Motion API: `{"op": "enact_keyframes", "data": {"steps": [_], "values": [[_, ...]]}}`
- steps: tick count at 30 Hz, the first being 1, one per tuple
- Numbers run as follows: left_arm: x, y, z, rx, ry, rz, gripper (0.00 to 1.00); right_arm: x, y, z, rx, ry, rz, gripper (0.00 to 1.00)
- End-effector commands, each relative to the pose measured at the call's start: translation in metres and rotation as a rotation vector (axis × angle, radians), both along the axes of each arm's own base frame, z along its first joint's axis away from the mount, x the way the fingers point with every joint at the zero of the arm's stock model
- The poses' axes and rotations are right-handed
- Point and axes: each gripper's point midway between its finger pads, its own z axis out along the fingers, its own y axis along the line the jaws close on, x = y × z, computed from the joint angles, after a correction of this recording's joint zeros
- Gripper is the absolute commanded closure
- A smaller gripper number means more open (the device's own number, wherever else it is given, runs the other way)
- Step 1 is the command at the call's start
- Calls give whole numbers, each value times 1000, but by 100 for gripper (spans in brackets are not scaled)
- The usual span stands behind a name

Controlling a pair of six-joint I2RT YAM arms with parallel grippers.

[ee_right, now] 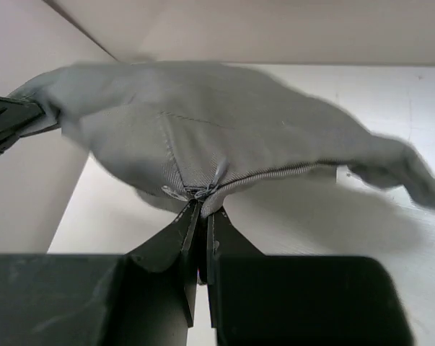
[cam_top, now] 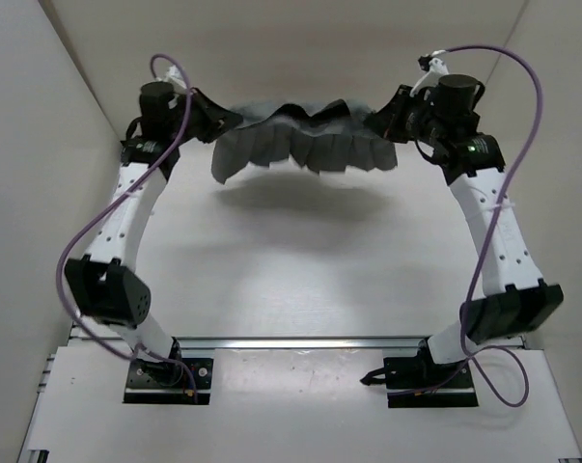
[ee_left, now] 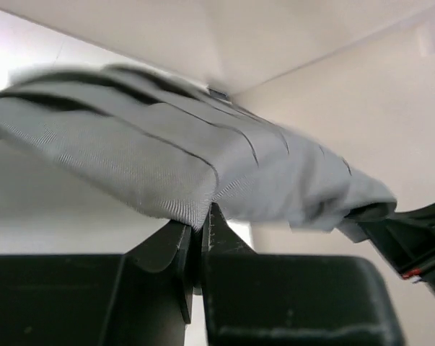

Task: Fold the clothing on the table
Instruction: Flatten the skirt out

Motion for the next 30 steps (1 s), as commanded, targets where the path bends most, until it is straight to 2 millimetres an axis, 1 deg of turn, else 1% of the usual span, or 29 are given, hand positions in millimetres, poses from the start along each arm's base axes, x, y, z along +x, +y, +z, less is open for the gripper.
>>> {"op": "enact_keyframes", "data": {"steps": [1,3,4,5,6,7,8,9,10,11,12,13,14,15,16,17,18,19,20,21,22,23,24,25,26,27,28,29,30], "values": [[-30,16,33,-116,-62,17,100,-20,-6,12,30,-41,18,100],[-43,21,32,-128,-59,13,100,-27,-10,-3,16,-13,0,100],[-47,22,27,-121,-52,3,100,-33,-12,1,20,-20,-6,100],[-54,22,20,-119,-34,-7,100,-40,-14,-6,14,-3,-2,99],[-63,23,20,-119,-23,-6,100,-50,-16,-3,9,-7,5,100],[-75,24,20,-116,-15,-9,100,-60,-18,1,7,-13,-5,100],[-88,27,25,-111,-20,-6,100,-66,-17,3,1,-19,-10,100],[-90,30,28,-92,-39,16,100,-78,-18,15,5,-53,-5,100],[-100,35,37,-83,-48,31,100,-86,-20,27,18,-84,-8,99],[-102,40,52,-67,-78,62,100,-92,-22,31,27,-93,-2,100],[-104,42,48,-46,-52,74,100,-95,-25,40,36,-115,-5,100],[-102,43,52,-28,-56,76,100,-94,-27,44,37,-124,-8,100],[-96,39,53,-37,-40,64,100,-88,-27,42,38,-109,-12,100],[-86,35,47,-35,-26,56,100,-86,-28,45,40,-110,2,100],[-84,31,44,-46,-8,33,100,-73,-29,29,36,-58,6,100],[-73,25,28,-53,41,19,100,-62,-24,21,44,-21,29,100],[-62,18,16,-70,80,-11,100,-59,-19,22,46,-18,51,100],[-59,11,10,-76,105,-32,100,-46,-15,4,43,34,55,100],[-45,10,1,-74,124,-30,100,-35,-13,-3,46,59,59,100],[-37,4,-1,-78,133,-42,100,-23,-9,-9,48,77,72,100],[-32,1,-6,-73,149,-44,100,-15,-7,-14,49,95,77,100],[-20,1,-7,-82,157,-37,100,-6,-5,-15,42,107,79,100],[-11,-4,2,-89,137,-49,100,0,-3,5,42,62,76,100],[-7,-2,9,-101,128,-51,100,8,0,-4,18,91,69,100],[-2,-3,24,-109,111,-53,100,9,1,17,10,46,71,100],[1,0,46,-112,78,-46,100,13,4,32,8,18,64,100],[2,3,72,-109,15,-35,100,11,5,44,8,-13,63,100],[5,5,72,-113,19,-34,100,8,2,59,14,-41,57,100],[2,6,80,-113,-3,-37,100,7,1,65,21,-58,50,100]]}}
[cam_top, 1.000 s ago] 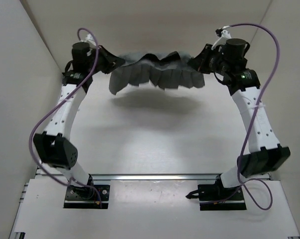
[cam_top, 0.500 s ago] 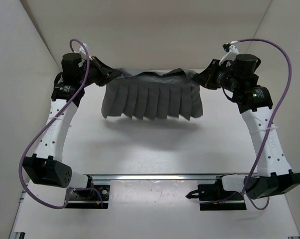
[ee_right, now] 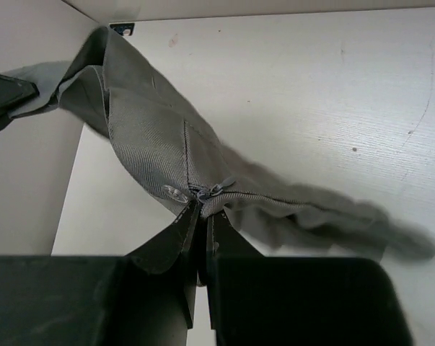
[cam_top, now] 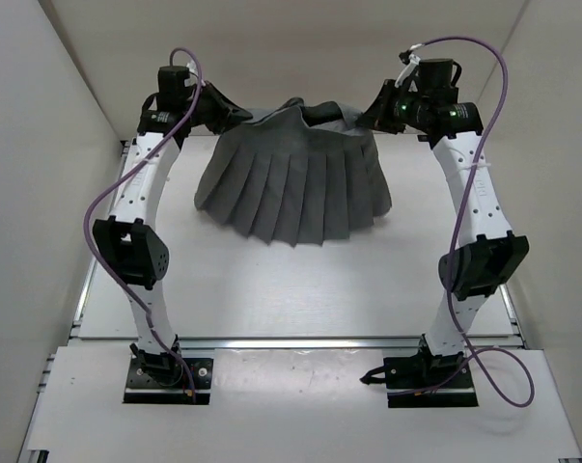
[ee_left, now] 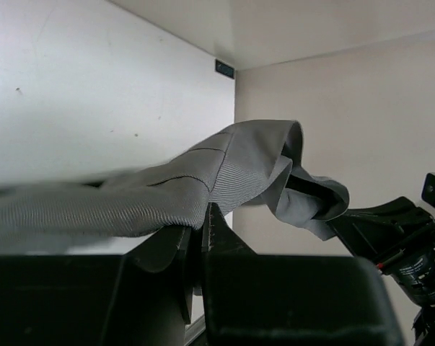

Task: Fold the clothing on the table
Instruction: Flatten the skirt out

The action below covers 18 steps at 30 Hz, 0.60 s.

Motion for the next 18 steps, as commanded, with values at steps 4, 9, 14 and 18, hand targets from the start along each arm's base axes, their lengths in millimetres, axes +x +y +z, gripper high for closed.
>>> {"op": "enact_keyframes", "data": {"steps": [4,9,14,18], "values": [[-37,13,49,-6,-115,-14,100,-28,-12,55,37,-147,5,100],[-82,5,-76,42,42,-73,100,-47,-13,-65,0,75,19,100],[-189,20,-240,21,402,-125,100,-120,-17,-193,-74,379,28,100],[-265,30,-288,199,517,-194,100,-214,-19,-263,-53,645,-3,100]]}}
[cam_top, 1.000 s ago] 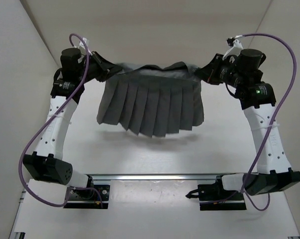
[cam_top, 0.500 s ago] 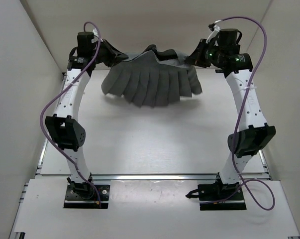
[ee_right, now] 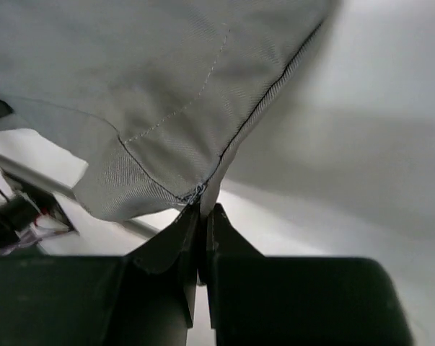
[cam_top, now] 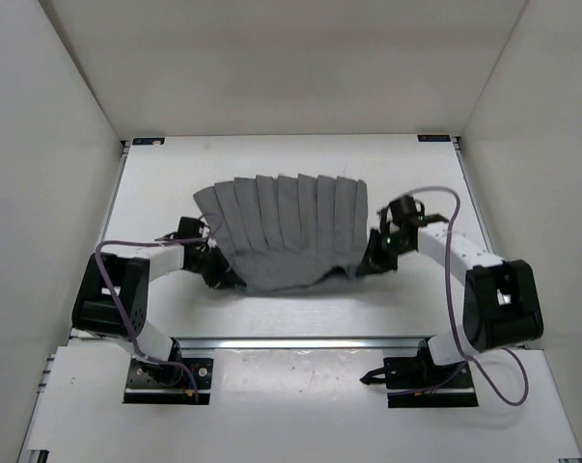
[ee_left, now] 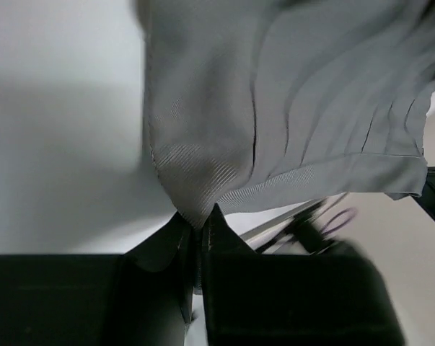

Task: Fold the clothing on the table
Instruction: Flatten the skirt out, then fold the skirt

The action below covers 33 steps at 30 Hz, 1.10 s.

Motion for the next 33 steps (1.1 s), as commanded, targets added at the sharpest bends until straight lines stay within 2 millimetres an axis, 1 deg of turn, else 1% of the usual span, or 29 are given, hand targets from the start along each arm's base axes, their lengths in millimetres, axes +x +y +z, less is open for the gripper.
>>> {"op": "enact_keyframes", "data": {"steps": [1,2,3,5,6,8,10,11,12,13,15,16,17,18,19,20,21,22,23,24,25,26,27,28,29,30,31,32,33], "values": [[-31,8,10,71,-91,-105,100,-53,-4,0,19,48,-60,100],[-45,9,10,75,-74,-120,100,-76,-5,-6,-1,88,-61,100],[-54,10,9,91,-72,-138,100,-87,-3,-10,-35,106,-58,100],[-80,18,13,150,-65,-157,100,-126,1,-13,-54,163,-43,100],[-88,20,9,180,-63,-173,100,-136,5,-13,-50,182,-28,100],[-106,21,16,176,-82,-169,100,-158,4,-13,-10,206,-52,100],[-117,26,17,181,-78,-147,98,-164,-2,-9,16,197,-78,100],[-118,28,20,183,-101,-136,91,-167,-3,-6,32,187,-68,100],[-116,27,25,177,-122,-124,91,-163,-6,-4,46,176,-92,100],[-113,27,29,180,-135,-109,94,-160,-7,0,75,169,-93,100],[-96,22,47,161,-170,-99,95,-147,-7,10,112,137,-84,100],[-82,21,65,153,-210,-90,94,-139,-8,17,128,122,-91,99],[-73,19,69,151,-210,-99,94,-125,-7,27,142,93,-89,100],[-55,16,83,145,-230,-88,94,-103,-7,40,149,41,-80,100],[-33,14,96,145,-254,-78,94,-83,-6,61,173,-17,-77,100],[-16,20,104,151,-277,-52,94,-65,-7,63,185,-14,-84,100],[11,20,112,155,-289,-38,93,-38,-7,73,187,-44,-81,100],[40,26,114,164,-289,-9,91,-5,-10,80,192,-69,-102,100],[63,31,128,161,-326,21,90,21,-12,99,195,-125,-107,100],[86,37,113,144,-296,47,77,45,-13,85,201,-88,-116,100],[113,34,105,113,-295,61,68,70,-17,103,215,-142,-123,99],[123,30,107,8,-268,76,54,86,-20,84,219,-87,-140,89],[141,18,107,-152,-253,94,50,106,-19,86,228,-105,-142,80],[162,15,102,-229,-305,107,47,121,-23,88,191,-130,-164,65],[162,2,112,-368,-259,127,43,127,-27,79,169,-110,-183,57],[172,-5,122,-471,-292,147,43,134,-29,78,152,-130,-180,53],[178,-5,132,-524,-339,163,44,134,-35,77,128,-130,-192,48],[176,-4,136,-533,-356,169,44,131,-37,69,117,-116,-191,45],[176,-3,139,-524,-382,161,43,129,-40,73,102,-139,-200,43]]}}
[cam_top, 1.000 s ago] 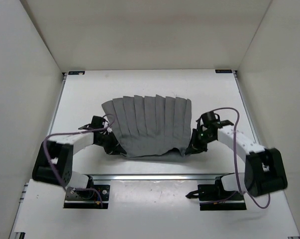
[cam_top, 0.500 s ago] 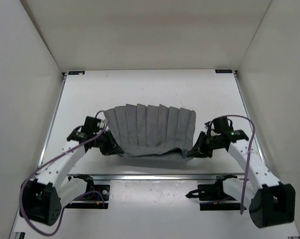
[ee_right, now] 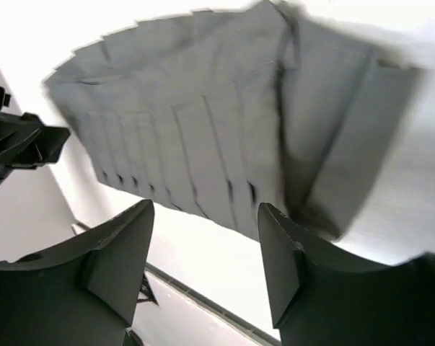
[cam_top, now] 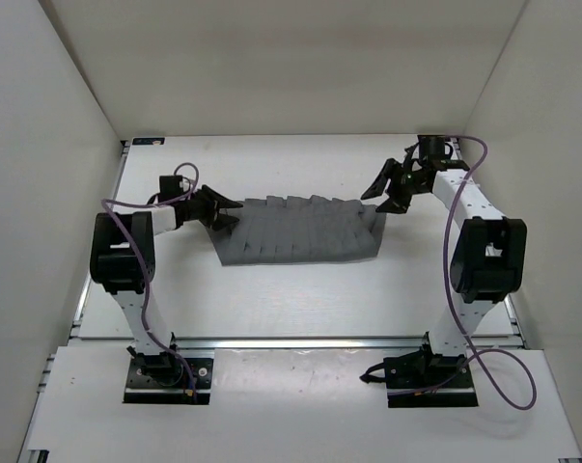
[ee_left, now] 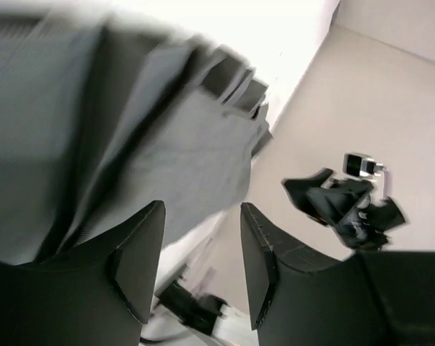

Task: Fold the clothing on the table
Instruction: Fold the skirt

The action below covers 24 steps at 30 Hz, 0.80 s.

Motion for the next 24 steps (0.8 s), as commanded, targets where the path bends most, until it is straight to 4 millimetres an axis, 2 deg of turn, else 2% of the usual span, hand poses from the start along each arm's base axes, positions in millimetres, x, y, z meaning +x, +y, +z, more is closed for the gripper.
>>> {"op": "enact_keyframes", "data": {"steps": [1,2,3,4,5,6,7,10,12,13,14,16,18,20,23,24], "values": [[5,-18,87,-165,-249,-64,44,-9,-10,10,-67,-58,-13,43],[-6,-19,86,-141,-205,-77,43,-21,-12,-7,-80,-22,-20,42],[-8,-13,73,-57,-220,-74,43,-21,-27,-5,-101,-41,-67,41],[-16,-5,64,17,-139,-43,42,-35,-29,-20,-100,-14,-74,41],[-20,3,63,122,-184,-70,42,-47,-34,-34,-100,24,-91,42],[-33,15,42,254,-116,-69,41,-51,-37,-37,-94,16,-104,41],[-45,25,30,377,-74,-71,40,-59,-36,-46,-91,28,-109,41],[-72,42,1,602,0,-95,40,-77,-36,-71,-103,83,-140,42],[-97,50,-28,661,86,-118,40,-84,-34,-82,-122,102,-151,41],[-103,52,-35,676,107,-111,39,-88,-31,-92,-117,126,-158,41],[-115,52,-47,676,133,-120,38,-87,-27,-94,-96,118,-164,40],[-125,50,-65,697,169,-130,38,-89,-21,-101,-40,125,-171,40],[-129,48,-74,729,193,-148,36,-77,-16,-103,31,114,-197,40],[-129,45,-83,778,210,-185,35,-72,-10,-102,105,118,-195,39],[-123,38,-90,800,225,-216,37,-57,-13,-104,108,111,-213,40],[-115,36,-89,800,217,-212,44,-53,-16,-104,98,103,-221,43]]}}
